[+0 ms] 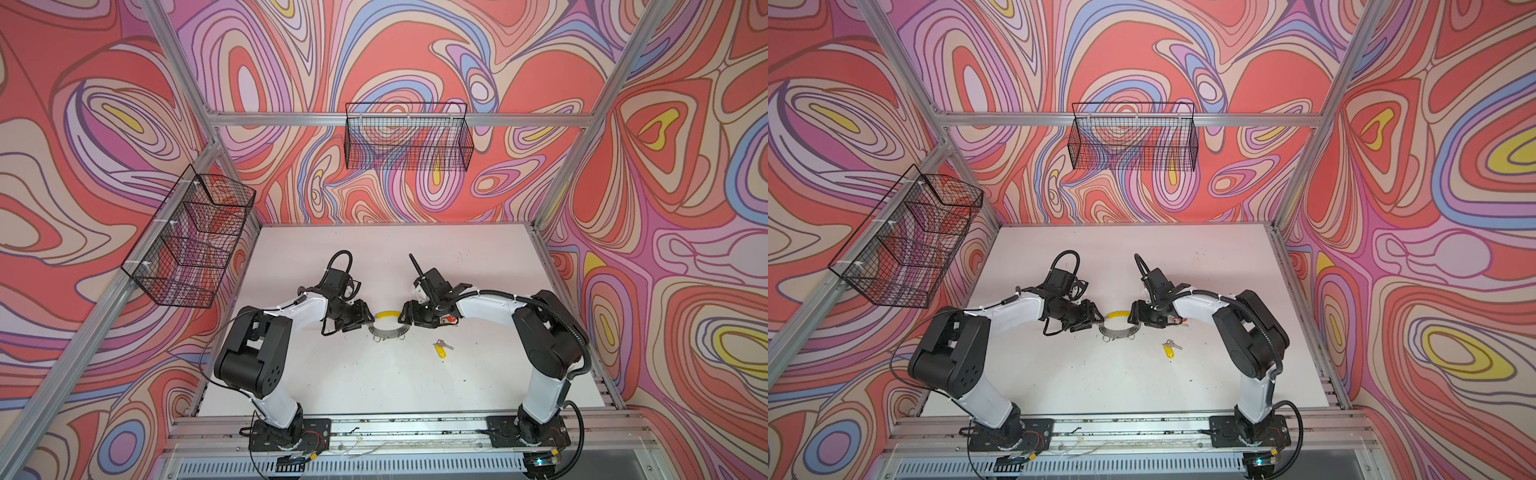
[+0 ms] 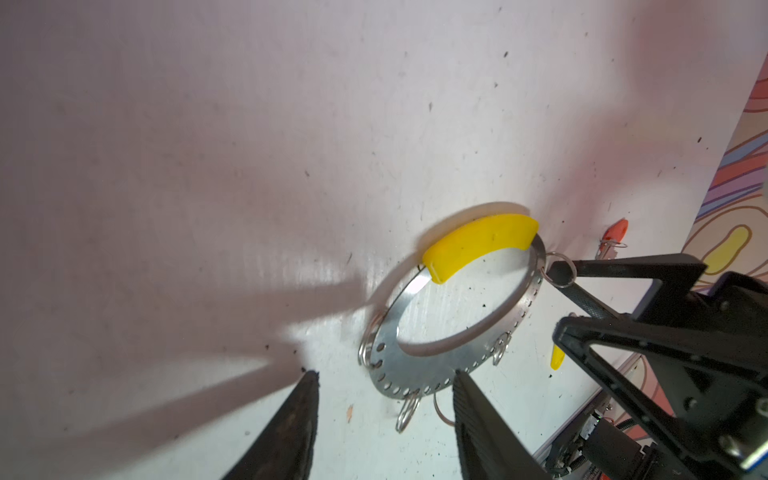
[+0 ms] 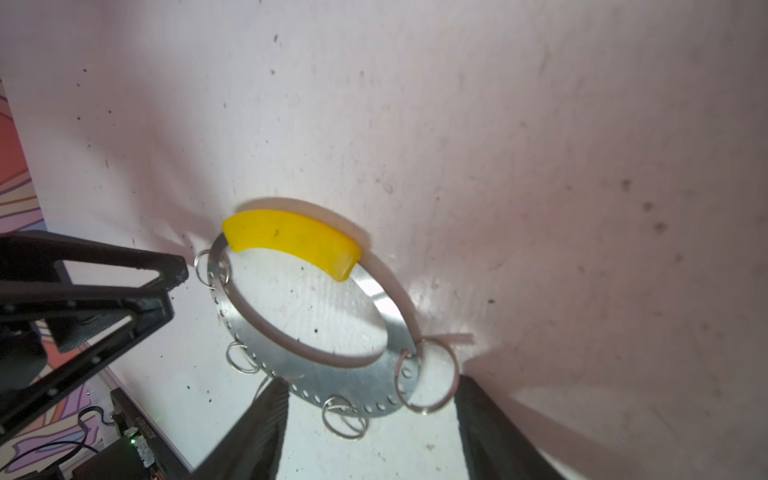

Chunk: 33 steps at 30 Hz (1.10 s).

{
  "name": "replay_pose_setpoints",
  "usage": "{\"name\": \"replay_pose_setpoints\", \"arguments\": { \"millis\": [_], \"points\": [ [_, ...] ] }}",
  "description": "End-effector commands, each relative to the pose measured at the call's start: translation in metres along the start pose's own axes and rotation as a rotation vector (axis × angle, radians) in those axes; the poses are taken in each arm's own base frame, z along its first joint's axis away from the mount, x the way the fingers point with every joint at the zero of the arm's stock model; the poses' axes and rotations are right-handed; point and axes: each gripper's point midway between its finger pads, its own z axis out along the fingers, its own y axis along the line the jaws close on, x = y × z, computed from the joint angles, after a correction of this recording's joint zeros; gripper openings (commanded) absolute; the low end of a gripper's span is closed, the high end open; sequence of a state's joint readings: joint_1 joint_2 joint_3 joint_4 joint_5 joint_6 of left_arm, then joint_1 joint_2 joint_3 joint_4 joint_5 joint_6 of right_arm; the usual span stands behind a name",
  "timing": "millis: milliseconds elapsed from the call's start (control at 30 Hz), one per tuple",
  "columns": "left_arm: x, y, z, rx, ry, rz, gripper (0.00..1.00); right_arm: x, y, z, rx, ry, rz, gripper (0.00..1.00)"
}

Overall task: Put the keys on the keyring
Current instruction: 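Reach both grippers toward the silver keyring disc from opposite sides, then grasp the yellow grip of the keyring with both grippers and lift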

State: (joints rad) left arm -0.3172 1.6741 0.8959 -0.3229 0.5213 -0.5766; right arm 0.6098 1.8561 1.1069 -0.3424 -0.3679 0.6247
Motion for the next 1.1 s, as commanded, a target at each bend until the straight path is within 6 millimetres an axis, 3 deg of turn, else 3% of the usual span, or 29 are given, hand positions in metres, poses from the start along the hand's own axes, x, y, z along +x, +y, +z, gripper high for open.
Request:
{"name": "replay_pose_setpoints", "arguments": {
  "millis": [0,367,633,900,1000,1067],
  "points": [
    [0.002,0.001,0.012,0.020,0.018,-0.029,0.53,0.003,-0.004,0.011,-0.003,0.011,0.027,0.68],
    [0.011,0.004,0.029,0.073,0.052,-0.075,0.47,0.005,0.007,0.019,-0.142,-0.026,0.076,0.66],
    [0.011,-0.012,0.027,0.203,0.014,-0.100,0.40,0.007,0.006,0.025,-0.188,-0.049,0.118,0.62],
    [0.006,-0.030,0.014,0.258,0.004,-0.062,0.08,0.009,0.004,0.026,-0.201,-0.058,0.133,0.61],
    [0.006,-0.037,0.006,0.281,0.003,-0.047,0.00,0.006,0.009,0.021,-0.213,-0.069,0.115,0.61],
    [0.005,-0.043,-0.002,0.293,-0.006,-0.027,0.00,0.000,0.015,0.013,-0.223,-0.090,0.093,0.62]
  ]
}}
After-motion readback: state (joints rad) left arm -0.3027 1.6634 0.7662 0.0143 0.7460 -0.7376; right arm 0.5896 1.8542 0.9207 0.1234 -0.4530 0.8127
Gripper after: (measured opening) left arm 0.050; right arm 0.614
